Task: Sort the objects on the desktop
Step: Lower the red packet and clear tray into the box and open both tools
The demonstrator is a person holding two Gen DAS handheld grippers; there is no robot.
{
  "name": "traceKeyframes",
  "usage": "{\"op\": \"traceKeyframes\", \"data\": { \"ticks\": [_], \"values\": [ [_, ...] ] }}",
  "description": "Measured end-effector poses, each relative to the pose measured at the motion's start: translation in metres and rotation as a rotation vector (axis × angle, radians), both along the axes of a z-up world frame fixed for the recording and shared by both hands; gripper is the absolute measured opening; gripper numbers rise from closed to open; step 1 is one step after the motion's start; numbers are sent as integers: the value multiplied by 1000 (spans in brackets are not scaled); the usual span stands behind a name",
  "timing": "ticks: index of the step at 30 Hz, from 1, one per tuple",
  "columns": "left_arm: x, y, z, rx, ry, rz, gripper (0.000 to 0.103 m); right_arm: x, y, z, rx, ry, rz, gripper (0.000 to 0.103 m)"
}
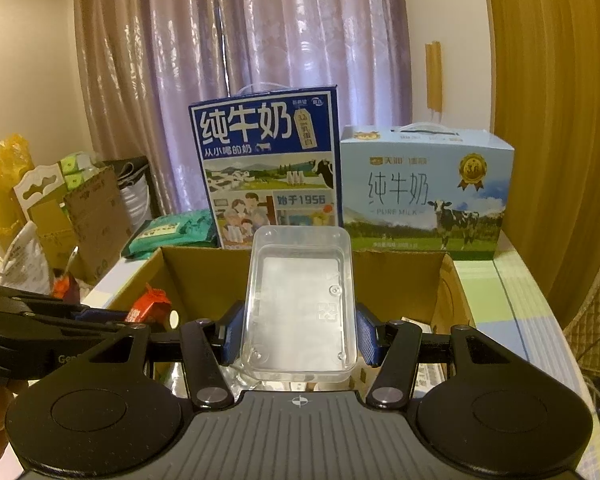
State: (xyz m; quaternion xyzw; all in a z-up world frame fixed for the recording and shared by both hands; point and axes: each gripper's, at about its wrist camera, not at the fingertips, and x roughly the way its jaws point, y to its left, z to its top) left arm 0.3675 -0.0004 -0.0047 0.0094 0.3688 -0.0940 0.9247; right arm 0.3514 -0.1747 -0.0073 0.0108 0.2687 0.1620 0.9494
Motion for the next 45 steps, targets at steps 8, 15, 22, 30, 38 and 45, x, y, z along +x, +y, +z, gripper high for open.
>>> {"op": "traceKeyframes", "data": {
  "ticks": [8,15,22,30,38,45],
  "values": [
    [3,-1,-7,28,6,5,32,2,1,0,1,5,0,53],
    [2,-1,-6,20,4,6,32,2,1,-1,5,5,-2,53],
    [1,0,-6,12,7,6,32,4,1,-1,23,10,2,53],
    [1,-1,-5,13,3,5,36,8,5,-1,28,5,7,53],
    [1,0,-6,16,8,4,36,11,3,-8,41,1,7,73],
    [0,-2,-6,19,7,-6,37,9,-3,-3,63,-5,-17,75]
  ]
}}
